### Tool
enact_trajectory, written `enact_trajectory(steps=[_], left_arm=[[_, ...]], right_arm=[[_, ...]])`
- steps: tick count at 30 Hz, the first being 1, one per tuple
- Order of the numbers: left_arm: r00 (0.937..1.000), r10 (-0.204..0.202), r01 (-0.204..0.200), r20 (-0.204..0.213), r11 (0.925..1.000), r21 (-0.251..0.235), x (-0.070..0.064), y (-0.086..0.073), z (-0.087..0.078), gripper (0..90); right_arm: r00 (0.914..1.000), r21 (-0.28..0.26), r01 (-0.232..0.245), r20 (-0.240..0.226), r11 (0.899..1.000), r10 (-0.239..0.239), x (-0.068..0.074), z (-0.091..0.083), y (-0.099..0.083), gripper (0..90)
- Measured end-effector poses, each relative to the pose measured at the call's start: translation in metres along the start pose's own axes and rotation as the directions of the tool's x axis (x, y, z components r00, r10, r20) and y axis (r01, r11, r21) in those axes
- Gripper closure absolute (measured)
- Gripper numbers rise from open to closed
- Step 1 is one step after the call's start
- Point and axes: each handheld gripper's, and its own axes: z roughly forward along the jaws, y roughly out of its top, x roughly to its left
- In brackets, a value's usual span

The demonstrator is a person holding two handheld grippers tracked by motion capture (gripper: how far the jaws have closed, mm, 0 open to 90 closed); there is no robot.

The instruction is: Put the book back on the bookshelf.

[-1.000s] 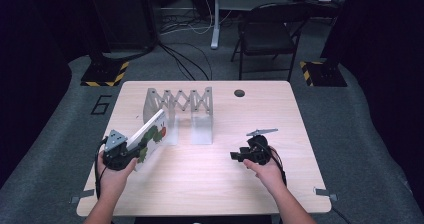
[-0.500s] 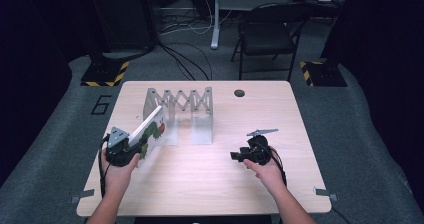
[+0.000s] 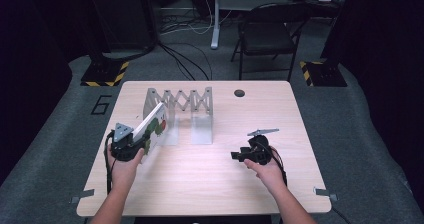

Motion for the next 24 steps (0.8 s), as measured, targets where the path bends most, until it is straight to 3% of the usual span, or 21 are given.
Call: enact_trajectory(steps=[24], left_arm=[[0.9989, -0.003, 0.003, -0.047, 1.0, 0.001, -0.007, 0.004, 0.025, 75.5]], right_arm=[[0.9999, -0.002, 0.01, -0.004, 1.0, -0.01, -0.002, 0.002, 0.0, 47.0]])
